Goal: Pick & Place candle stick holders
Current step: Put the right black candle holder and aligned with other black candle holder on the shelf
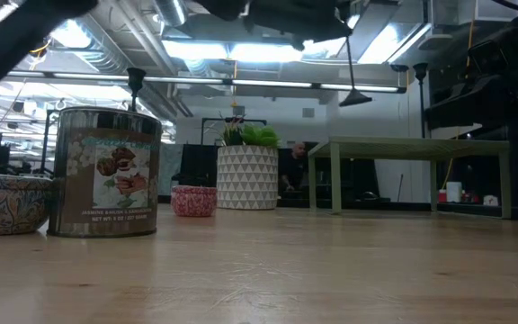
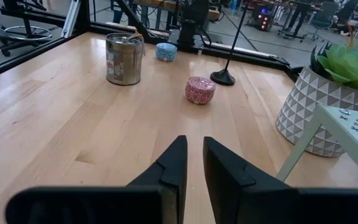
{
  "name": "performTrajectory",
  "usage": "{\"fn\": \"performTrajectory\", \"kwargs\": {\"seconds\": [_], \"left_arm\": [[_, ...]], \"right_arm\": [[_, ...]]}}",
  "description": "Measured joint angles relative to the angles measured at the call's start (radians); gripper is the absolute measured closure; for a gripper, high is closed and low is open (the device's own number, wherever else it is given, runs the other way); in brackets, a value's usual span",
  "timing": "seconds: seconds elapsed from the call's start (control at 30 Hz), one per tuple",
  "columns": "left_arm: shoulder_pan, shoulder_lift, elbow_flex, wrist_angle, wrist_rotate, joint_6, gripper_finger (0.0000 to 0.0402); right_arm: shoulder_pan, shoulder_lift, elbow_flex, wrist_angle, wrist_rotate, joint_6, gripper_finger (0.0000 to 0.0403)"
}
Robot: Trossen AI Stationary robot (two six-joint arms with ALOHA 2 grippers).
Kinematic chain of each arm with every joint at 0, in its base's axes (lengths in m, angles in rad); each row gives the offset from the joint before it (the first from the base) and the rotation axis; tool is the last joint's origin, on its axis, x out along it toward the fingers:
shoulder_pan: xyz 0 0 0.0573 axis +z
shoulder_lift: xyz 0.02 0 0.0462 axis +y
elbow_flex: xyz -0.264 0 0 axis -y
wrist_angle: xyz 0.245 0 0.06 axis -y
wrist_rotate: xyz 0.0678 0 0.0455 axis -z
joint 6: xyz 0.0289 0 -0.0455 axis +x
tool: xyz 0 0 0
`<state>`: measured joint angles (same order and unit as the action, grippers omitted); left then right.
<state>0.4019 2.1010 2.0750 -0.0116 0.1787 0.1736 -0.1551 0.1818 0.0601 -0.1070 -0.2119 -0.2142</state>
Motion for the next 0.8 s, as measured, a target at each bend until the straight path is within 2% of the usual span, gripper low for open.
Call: {"fn": "performTrajectory", "kwargs": {"seconds": [0.17, 0.37, 0.8], "left_arm": [[0.013, 0.122, 0.161, -0.047, 0.008, 0.001, 0.0392], [0.023, 0.206, 0.259, -0.045, 0.003, -0.006, 0.0392], [0.025, 0.232, 0.271, -0.045, -0.002, -0.011, 0.039]], "right_arm": [[0.0, 0.0, 0.0, -0.001, 0.0, 0.0, 0.0349], [0.0, 0.0, 0.0, -0.002, 0.0, 0.0, 0.0349], [0.0, 0.0, 0.0, -0.002, 0.0, 0.0, 0.0349]]}}
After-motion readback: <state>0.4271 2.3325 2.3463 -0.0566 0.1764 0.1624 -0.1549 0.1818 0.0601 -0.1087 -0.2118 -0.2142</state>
